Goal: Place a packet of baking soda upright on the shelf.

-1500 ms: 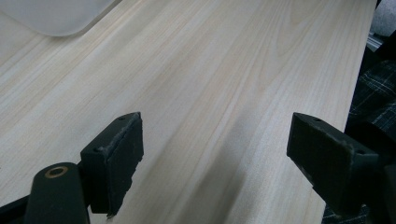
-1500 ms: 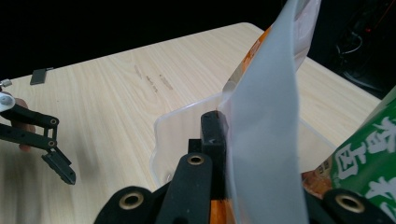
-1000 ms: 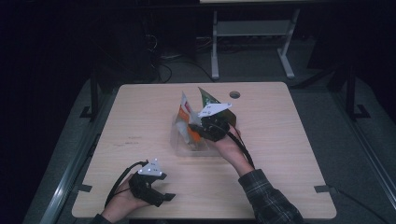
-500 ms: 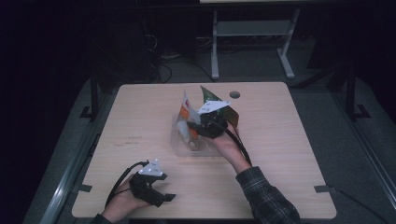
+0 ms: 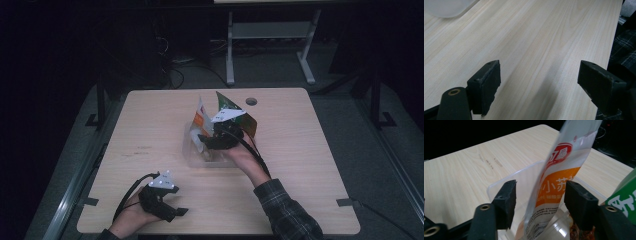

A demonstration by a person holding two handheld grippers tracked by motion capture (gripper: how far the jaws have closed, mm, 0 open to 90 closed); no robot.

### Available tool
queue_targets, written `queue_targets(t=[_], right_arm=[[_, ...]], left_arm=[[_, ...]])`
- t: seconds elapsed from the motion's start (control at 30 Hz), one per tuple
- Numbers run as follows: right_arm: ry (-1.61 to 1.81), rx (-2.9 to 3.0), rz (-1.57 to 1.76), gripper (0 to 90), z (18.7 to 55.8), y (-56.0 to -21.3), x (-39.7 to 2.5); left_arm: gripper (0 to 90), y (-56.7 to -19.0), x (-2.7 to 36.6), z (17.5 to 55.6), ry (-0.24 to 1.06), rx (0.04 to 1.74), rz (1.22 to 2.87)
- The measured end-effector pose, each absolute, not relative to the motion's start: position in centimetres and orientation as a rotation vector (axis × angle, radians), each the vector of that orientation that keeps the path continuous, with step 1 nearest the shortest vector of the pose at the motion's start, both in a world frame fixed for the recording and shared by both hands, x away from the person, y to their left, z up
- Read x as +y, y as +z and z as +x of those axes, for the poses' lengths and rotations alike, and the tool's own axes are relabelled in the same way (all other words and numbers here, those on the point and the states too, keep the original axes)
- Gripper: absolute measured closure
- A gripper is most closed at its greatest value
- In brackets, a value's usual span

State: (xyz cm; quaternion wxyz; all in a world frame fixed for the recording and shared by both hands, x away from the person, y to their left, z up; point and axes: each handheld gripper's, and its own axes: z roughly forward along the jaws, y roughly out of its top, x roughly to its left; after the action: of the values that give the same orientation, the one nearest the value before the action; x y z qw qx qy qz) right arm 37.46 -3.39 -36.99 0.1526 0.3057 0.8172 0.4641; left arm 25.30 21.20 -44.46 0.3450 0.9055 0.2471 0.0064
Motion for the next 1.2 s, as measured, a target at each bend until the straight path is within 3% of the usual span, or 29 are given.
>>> queue_targets(t=[1.2], right_arm=[[1.346,2.409,0.790,37.0,33.5,-36.5,-6.9]], left_arm=[[18.3,-44.3,21.2,25.3,0.025,0.632,2.360]])
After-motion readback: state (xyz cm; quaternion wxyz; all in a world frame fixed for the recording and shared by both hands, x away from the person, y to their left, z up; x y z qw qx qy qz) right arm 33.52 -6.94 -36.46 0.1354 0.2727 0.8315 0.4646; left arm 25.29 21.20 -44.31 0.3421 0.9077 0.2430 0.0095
